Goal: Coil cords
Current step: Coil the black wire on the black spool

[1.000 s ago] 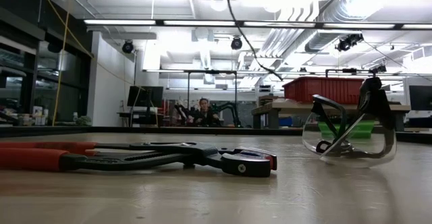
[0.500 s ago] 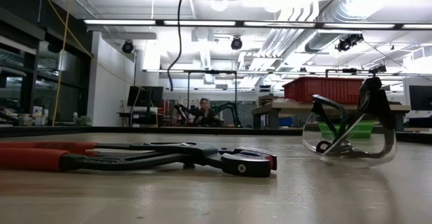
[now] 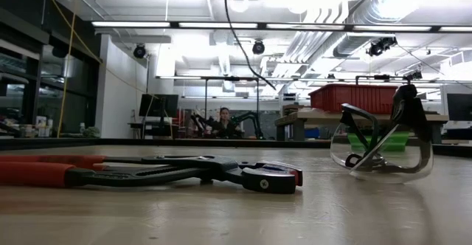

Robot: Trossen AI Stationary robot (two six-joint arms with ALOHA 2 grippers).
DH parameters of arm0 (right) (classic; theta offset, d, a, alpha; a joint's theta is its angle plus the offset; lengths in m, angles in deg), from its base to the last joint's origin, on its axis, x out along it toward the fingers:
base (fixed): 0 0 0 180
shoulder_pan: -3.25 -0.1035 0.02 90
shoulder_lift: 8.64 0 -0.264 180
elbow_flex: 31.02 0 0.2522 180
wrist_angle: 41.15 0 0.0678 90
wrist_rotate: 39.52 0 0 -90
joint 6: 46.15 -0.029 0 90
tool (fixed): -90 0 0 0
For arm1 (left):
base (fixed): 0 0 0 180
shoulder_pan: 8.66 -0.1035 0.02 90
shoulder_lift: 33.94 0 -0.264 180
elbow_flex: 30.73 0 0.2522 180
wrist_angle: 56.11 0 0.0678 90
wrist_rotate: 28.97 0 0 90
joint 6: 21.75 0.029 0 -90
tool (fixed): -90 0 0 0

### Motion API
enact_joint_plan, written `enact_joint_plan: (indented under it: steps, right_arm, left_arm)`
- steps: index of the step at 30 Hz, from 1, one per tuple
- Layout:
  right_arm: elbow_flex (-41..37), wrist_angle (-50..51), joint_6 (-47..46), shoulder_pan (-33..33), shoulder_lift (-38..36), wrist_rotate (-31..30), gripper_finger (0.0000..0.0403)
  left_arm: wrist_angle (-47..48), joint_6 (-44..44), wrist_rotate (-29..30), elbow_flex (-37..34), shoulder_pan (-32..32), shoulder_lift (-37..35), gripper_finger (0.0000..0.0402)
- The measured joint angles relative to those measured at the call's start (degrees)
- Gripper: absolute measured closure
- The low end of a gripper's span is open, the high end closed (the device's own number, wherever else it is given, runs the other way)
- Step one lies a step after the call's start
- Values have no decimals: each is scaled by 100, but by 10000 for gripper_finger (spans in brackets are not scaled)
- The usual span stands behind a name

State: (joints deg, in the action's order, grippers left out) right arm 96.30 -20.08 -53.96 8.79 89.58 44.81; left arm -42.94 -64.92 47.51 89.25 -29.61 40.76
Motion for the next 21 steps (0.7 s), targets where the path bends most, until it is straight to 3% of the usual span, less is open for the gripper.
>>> enact_joint_plan:
  steps: [4, 14, 21]
  right_arm:
    - [0, -316, 77, -195, 176, 132, 401]
    - [-4, -1224, 78, -369, 567, 208, 402]
    - [-4, -1568, 518, -320, 572, -270, 403]
  left_arm:
    - [15, -549, 267, 0, 36, 185, 402]
    - [65, -1533, 70, 0, 157, 594, 401]
    - [398, -1979, -51, 0, 523, 625, 402]
